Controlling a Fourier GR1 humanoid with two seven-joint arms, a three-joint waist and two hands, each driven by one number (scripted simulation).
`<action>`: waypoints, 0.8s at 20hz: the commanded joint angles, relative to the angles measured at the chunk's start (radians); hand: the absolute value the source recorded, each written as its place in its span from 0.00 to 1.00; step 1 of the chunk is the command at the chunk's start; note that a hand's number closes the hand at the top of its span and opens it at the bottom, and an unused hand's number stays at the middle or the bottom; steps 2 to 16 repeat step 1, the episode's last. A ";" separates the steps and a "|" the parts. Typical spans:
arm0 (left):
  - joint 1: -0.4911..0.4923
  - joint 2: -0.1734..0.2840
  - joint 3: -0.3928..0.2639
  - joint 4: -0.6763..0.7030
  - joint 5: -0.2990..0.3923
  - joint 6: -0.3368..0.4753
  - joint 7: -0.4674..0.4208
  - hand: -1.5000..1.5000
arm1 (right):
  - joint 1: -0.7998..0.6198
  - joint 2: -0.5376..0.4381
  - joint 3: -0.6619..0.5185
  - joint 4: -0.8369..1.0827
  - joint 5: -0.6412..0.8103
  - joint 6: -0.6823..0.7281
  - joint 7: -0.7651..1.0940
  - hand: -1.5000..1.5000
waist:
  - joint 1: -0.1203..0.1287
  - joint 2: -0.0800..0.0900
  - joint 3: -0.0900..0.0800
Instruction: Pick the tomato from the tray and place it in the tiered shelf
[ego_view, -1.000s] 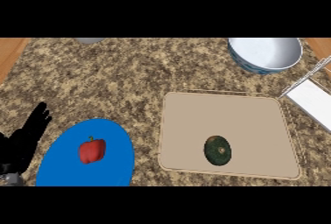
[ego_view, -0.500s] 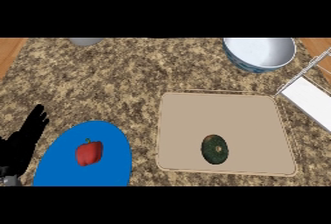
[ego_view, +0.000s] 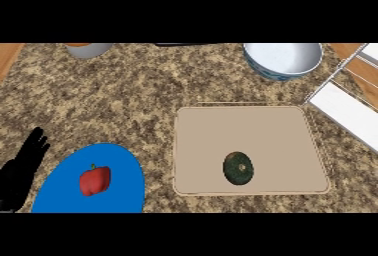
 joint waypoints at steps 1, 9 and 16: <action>0.001 -0.010 0.006 -0.012 0.006 0.015 0.023 0.50 | 0.054 -0.131 -0.167 0.058 -0.073 0.230 0.122 0.00 | -0.022 -0.004 0.000; 0.001 -0.010 0.006 -0.012 0.006 0.015 0.023 0.50 | 0.054 -0.131 -0.167 0.058 -0.073 0.230 0.122 0.00 | -0.022 -0.004 0.000; 0.001 -0.010 0.006 -0.012 0.006 0.015 0.023 0.50 | 0.054 -0.131 -0.167 0.058 -0.073 0.230 0.122 0.00 | -0.022 -0.004 0.000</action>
